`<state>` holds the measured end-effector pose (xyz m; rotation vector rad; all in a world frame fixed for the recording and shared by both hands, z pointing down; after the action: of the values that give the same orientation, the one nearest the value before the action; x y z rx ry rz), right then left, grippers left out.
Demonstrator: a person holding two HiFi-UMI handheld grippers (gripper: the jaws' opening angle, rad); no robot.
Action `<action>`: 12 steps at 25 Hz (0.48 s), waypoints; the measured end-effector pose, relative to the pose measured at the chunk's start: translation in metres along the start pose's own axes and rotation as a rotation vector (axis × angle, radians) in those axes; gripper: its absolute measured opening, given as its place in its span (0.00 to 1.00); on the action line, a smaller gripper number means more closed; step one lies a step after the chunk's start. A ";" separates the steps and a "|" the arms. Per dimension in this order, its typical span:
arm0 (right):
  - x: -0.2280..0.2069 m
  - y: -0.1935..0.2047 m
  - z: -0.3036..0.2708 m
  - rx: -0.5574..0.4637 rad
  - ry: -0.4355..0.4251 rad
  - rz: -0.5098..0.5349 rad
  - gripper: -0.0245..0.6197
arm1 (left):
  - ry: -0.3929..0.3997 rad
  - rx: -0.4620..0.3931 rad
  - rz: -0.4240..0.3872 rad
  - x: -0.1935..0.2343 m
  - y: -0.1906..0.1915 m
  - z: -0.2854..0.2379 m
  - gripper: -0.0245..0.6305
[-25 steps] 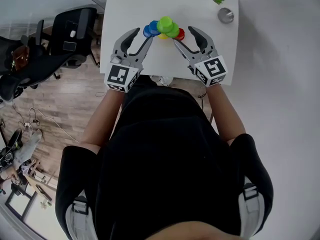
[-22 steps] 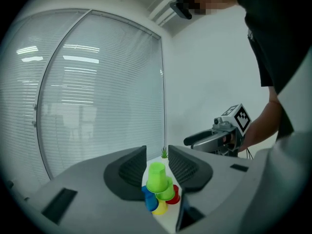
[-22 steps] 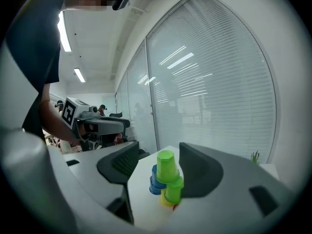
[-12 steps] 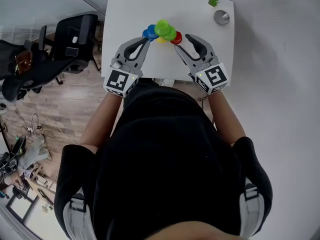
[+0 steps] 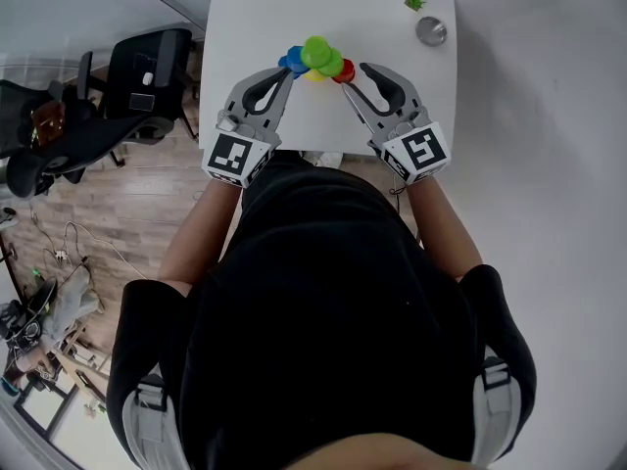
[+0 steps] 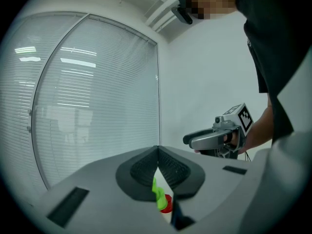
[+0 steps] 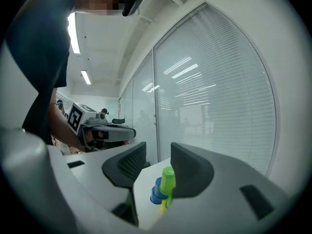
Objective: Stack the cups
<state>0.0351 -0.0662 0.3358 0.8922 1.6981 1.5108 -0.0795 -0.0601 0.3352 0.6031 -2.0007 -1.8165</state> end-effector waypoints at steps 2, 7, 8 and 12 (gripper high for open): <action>0.002 -0.005 0.002 -0.024 -0.006 0.019 0.26 | -0.001 -0.006 0.006 -0.004 -0.001 0.000 0.05; 0.009 -0.018 0.005 -0.070 0.003 0.077 0.14 | 0.010 -0.016 0.009 -0.011 -0.003 0.005 0.05; 0.009 -0.020 0.005 -0.074 0.008 0.083 0.11 | 0.012 -0.018 0.012 -0.011 -0.004 0.006 0.05; 0.010 -0.018 0.009 -0.081 0.015 0.071 0.05 | 0.017 -0.026 0.012 -0.017 -0.008 0.004 0.05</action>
<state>0.0363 -0.0549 0.3165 0.9094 1.6184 1.6257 -0.0670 -0.0488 0.3267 0.5956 -1.9627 -1.8211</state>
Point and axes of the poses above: the fingertips, and each gripper's own axes: z backward along the fingers, x to its left, y out of its underside, the point moved 1 cm from there along z, backward along the fingers, and after that the axes turned 6 degrees about -y, right-handed, at the moved point
